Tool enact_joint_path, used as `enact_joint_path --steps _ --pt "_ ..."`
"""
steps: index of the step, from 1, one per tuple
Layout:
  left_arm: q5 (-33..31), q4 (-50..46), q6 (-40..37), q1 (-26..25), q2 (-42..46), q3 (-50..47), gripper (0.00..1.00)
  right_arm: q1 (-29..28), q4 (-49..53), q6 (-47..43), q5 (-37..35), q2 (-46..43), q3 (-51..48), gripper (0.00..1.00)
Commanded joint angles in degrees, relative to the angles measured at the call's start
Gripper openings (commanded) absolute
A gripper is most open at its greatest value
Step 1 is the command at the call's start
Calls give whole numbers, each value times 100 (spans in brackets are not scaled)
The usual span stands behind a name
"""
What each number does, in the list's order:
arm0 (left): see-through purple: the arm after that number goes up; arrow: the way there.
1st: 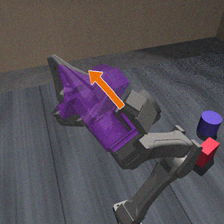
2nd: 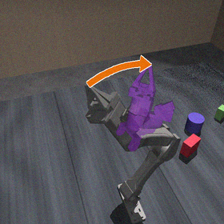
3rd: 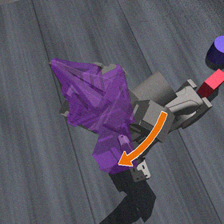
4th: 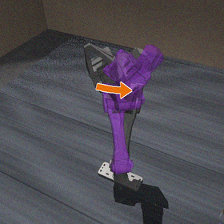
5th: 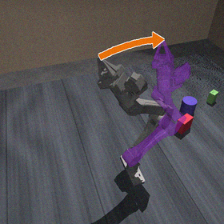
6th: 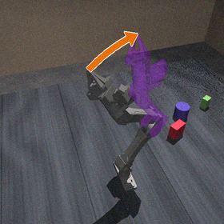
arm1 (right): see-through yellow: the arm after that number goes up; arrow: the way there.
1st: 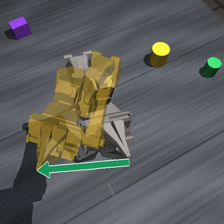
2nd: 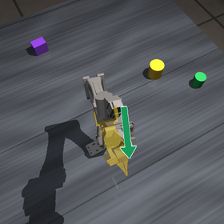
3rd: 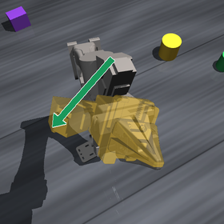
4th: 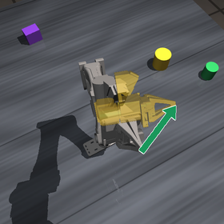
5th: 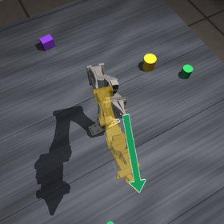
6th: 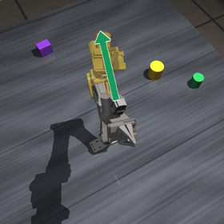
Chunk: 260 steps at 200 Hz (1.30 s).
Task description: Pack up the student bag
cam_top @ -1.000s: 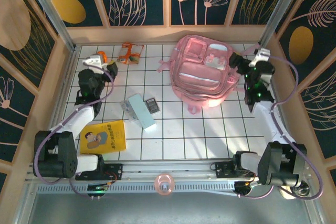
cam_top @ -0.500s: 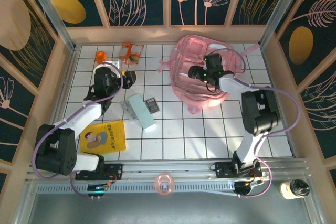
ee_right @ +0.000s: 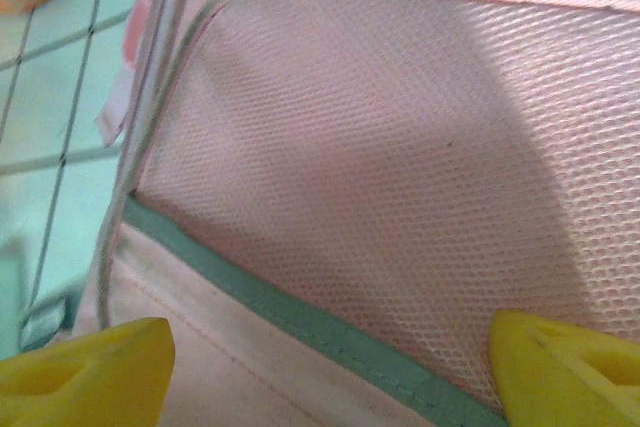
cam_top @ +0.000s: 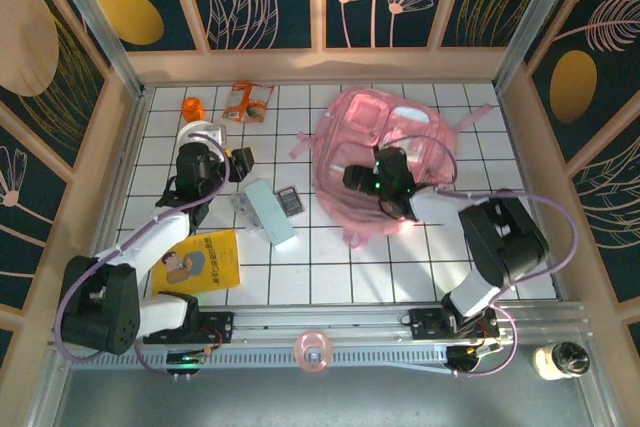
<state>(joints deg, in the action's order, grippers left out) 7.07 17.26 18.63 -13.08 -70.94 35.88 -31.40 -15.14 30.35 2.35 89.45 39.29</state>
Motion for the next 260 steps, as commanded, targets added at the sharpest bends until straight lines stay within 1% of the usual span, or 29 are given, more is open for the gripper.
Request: enact_joint_path --steps 1,22,37,44,54,58,63,75,88,108,123,132,142,158,179,186,190,208,224,240,260 --pt "173 -56 -298 -37 475 -184 59 -449 668 749 -76 -542 -474 83" --pt "495 -317 -862 -123 808 -124 59 -630 1197 796 -297 -1310 -283 87" --pt "758 -424 -1160 -272 912 9 59 -565 1696 797 -532 -1964 -95 89" --pt "912 -437 -1350 -398 915 84 59 -462 1898 807 -513 -2276 -28 90" --pt "974 -530 -1749 -692 879 236 59 -132 2130 828 -361 -2678 16 92" --pt "959 -586 -1947 -844 846 316 59 -40 2209 840 -116 -2835 10 92" --pt "932 -677 -2225 -1030 786 422 60 368 2318 855 215 -3034 -25 92" --pt "877 -969 -2930 -1467 555 704 62 1030 2425 838 869 -3341 -161 92" --pt "846 -1350 -3642 -1894 153 1082 63 1752 2508 723 1496 -3586 -361 92" --pt "828 -2158 -4725 -2528 -734 1813 62 2587 2701 506 2221 -3743 -642 92" --pt "834 -2694 -5450 -2950 -1461 2354 60 3051 2686 499 2654 -3777 -932 92" --pt "1014 -2956 -5920 -3119 -1835 2571 59 3242 2527 556 2898 -3780 -1138 92" --pt "1201 -3103 -6381 -3284 -2169 2722 58 3362 2355 615 2998 -3764 -1327 91" --pt "1601 -3119 -6871 -3391 -2481 2817 59 3407 2174 676 3026 -3735 -1535 91" --pt "1821 -2869 -7051 -3436 -2685 2823 62 3417 2058 694 2993 -3743 -1690 91" --pt "1873 -2862 -7165 -3450 -2693 2837 65 3426 2051 690 2967 -3726 -1711 91" --pt "1865 -2834 -7222 -3455 -2848 2839 66 3435 2054 669 2952 -3718 -1721 91" --pt "1529 -2402 -7301 -3487 -3005 2723 68 3497 2122 601 2858 -3660 -1732 91" --pt "1179 -1808 -7261 -3482 -3117 2563 70 3647 2182 577 2771 -3636 -1736 91" --pt "1030 -1374 -7134 -3483 -3246 2512 71 3881 2131 627 2885 -3618 -1762 92" --pt "1022 -1316 -7148 -3489 -3458 2617 71 4121 2023 618 2973 -3603 -1771 92"
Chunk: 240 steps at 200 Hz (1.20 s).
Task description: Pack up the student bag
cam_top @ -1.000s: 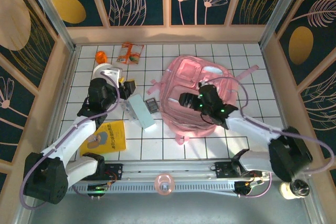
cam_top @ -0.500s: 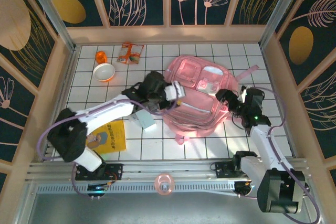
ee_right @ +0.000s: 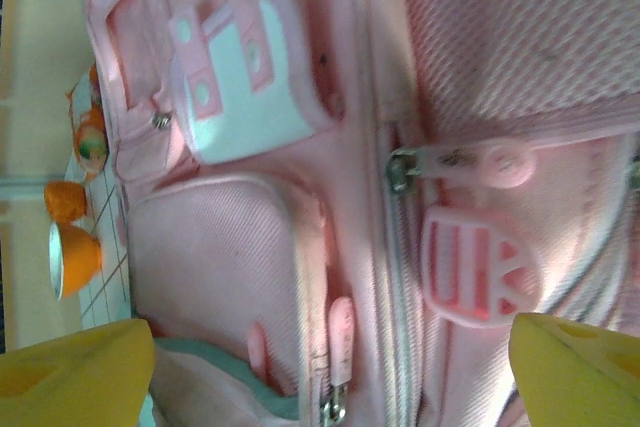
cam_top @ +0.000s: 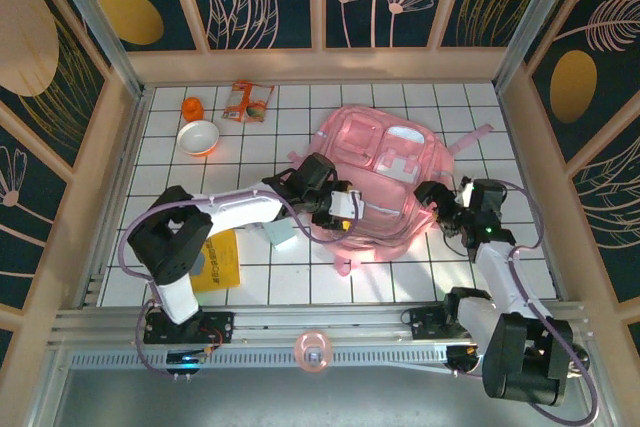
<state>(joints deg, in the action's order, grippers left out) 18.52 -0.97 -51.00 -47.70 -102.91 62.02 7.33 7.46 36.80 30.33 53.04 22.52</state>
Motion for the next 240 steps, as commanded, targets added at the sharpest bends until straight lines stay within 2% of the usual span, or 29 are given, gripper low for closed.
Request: enact_joint_path --steps 1,40,65,73,91,103,158,179,212,240 --pt "-118 495 -196 -23 -267 16 71 263 -237 -30 175 39 -97 92" --pt "20 105 -596 -20 -561 142 76 576 -527 -204 129 569 -66 92" --pt "-8 110 -582 -20 -631 48 72 522 -1010 -247 317 1103 -140 90" --pt "-130 208 -533 -20 -634 -10 67 427 -1159 -235 334 1236 -171 89" --pt "-352 464 -411 -24 -571 -205 40 92 -1426 -261 282 1517 -161 89" --pt "-391 606 -411 -20 -452 -380 36 -151 -1615 -228 255 1697 -152 88" --pt "-640 633 56 77 100 -1023 39 -1230 -2686 271 63 2484 49 88" --pt "-824 667 173 117 384 -1305 43 -1707 -3058 625 -36 2812 253 88" --pt "-1143 928 260 130 628 -1482 64 -2362 -3655 1200 -272 3069 371 88" --pt "-1239 926 309 135 236 -1231 70 -2565 -3695 1405 -351 3039 437 88"
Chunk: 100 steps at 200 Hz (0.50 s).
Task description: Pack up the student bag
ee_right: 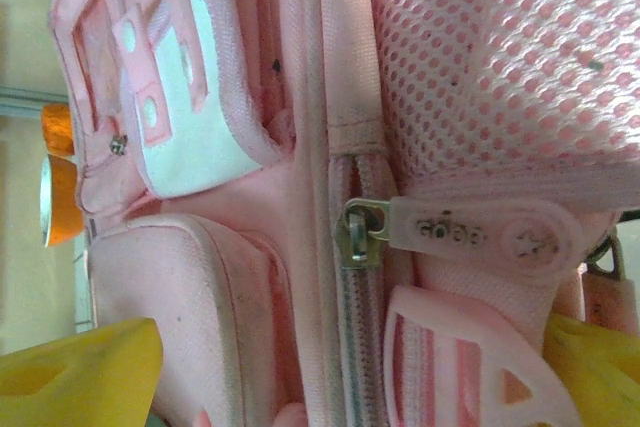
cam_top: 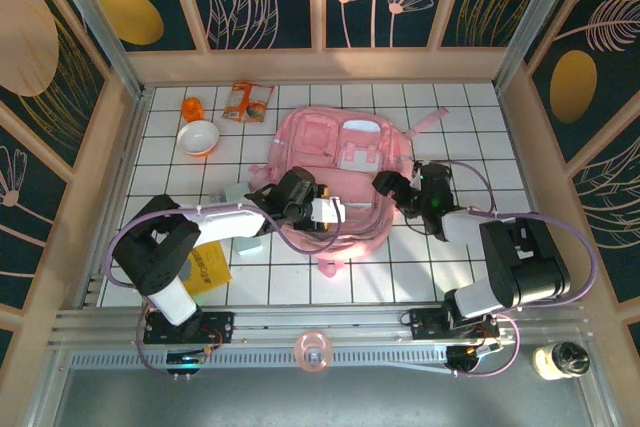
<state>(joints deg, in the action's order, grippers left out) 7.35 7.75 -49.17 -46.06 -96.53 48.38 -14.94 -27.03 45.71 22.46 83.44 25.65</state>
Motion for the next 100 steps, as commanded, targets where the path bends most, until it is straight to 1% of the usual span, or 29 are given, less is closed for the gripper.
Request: enact_joint_path --steps 1,24,31,34,36,39,43,45,48,49,50,60,71,85,100 --pt "-117 52 126 -32 -411 148 70 -345 -244 520 431 -7 120 88" --pt "7 202 352 -34 -569 253 70 -402 -229 609 339 -261 23 88" --pt "26 243 402 -33 -573 242 67 -400 -170 585 323 -365 -2 88" --pt "40 246 426 -29 -569 250 63 -392 -114 546 309 -416 -7 88" --pt "54 241 437 -33 -569 251 60 -390 -65 522 298 -456 -7 88" --pt "93 209 431 -32 -554 256 51 -376 20 466 276 -522 -3 88" --pt "145 113 404 -28 -526 280 30 -367 146 378 234 -604 1 88" --pt "168 34 383 -33 -507 302 18 -351 222 349 211 -659 6 88" --pt "196 -83 338 -34 -484 334 5 -333 327 260 174 -733 10 88" --pt "205 -126 325 -34 -474 350 1 -329 377 231 164 -759 10 88" --pt "214 -160 313 -34 -468 362 0 -323 419 203 150 -794 15 88" --pt "381 -510 276 30 -350 489 0 -197 817 -86 34 -1101 19 89" --pt "888 -752 313 225 -201 587 0 13 1195 -452 -9 -1480 11 90" --pt "1580 -849 397 550 256 605 0 456 1634 -980 164 -1923 27 90" --pt "1924 -910 319 788 642 617 0 956 1915 -1657 318 -2429 37 90"
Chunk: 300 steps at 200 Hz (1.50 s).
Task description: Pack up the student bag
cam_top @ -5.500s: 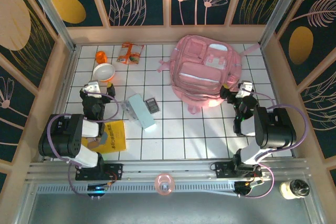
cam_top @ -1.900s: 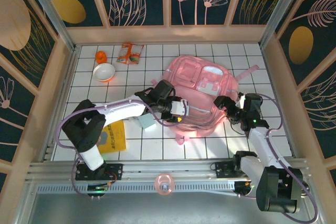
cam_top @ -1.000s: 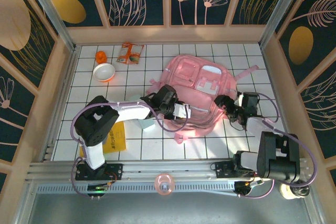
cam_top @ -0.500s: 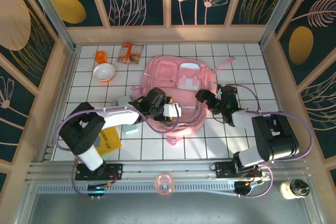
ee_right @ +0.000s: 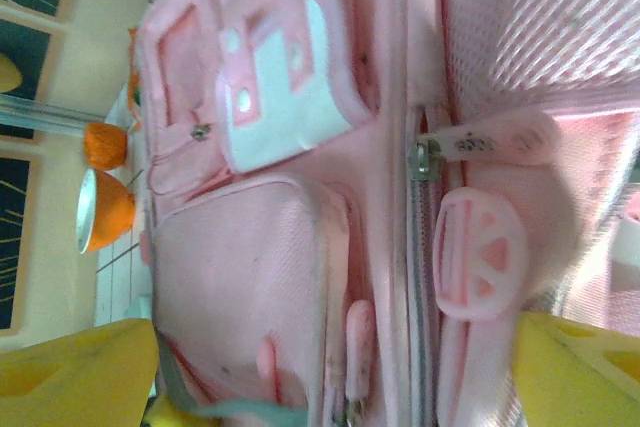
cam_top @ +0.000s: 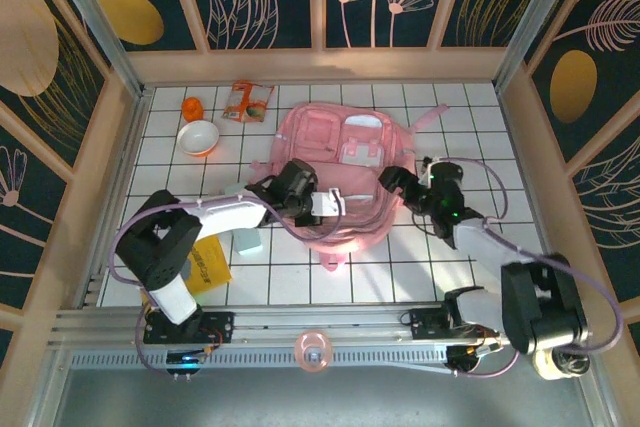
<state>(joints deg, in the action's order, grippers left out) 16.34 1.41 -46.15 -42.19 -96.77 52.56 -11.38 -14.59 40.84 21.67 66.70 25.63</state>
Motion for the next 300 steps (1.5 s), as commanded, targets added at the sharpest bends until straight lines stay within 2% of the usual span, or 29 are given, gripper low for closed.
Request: enact_joint_path --steps 1,17,35,48,74,92,114,152,212,240,259,270,300 --pt "1041 -283 9 412 689 201 0 645 687 -1220 398 -785 39 90" --pt "1390 -371 -38 663 1006 280 0 1059 659 -1987 506 -1184 32 83" --pt "1953 -401 61 1075 1230 497 0 1315 395 -3112 1013 -1378 21 76" --pt "2256 -362 111 1312 1313 604 0 1409 162 -3881 1338 -1342 9 72" --pt "2677 -474 143 1658 1319 891 0 1493 -428 -4582 1742 -962 -28 58" --pt "2993 -302 330 1846 1330 988 0 1493 -500 -5053 2014 -550 38 58" --pt "3258 -176 468 1988 1269 1118 0 1512 -361 -6277 2502 -17 97 56" --pt "3476 -19 612 2191 1094 1305 0 1506 -53 -7156 2952 1129 430 53" --pt "3695 136 700 2242 890 1486 0 1067 297 -7698 2842 2104 1196 58" --pt "3710 206 722 2242 840 1469 0 1070 616 -8017 3044 2020 1224 39" --pt "3620 307 799 2242 801 1443 0 1093 661 -8047 3011 1762 1133 16" --pt "3466 408 874 2242 791 1418 0 1087 702 -7998 3010 1625 1131 7" --pt "2733 716 1106 2233 875 1266 0 1096 979 -7738 3000 1409 1280 0"
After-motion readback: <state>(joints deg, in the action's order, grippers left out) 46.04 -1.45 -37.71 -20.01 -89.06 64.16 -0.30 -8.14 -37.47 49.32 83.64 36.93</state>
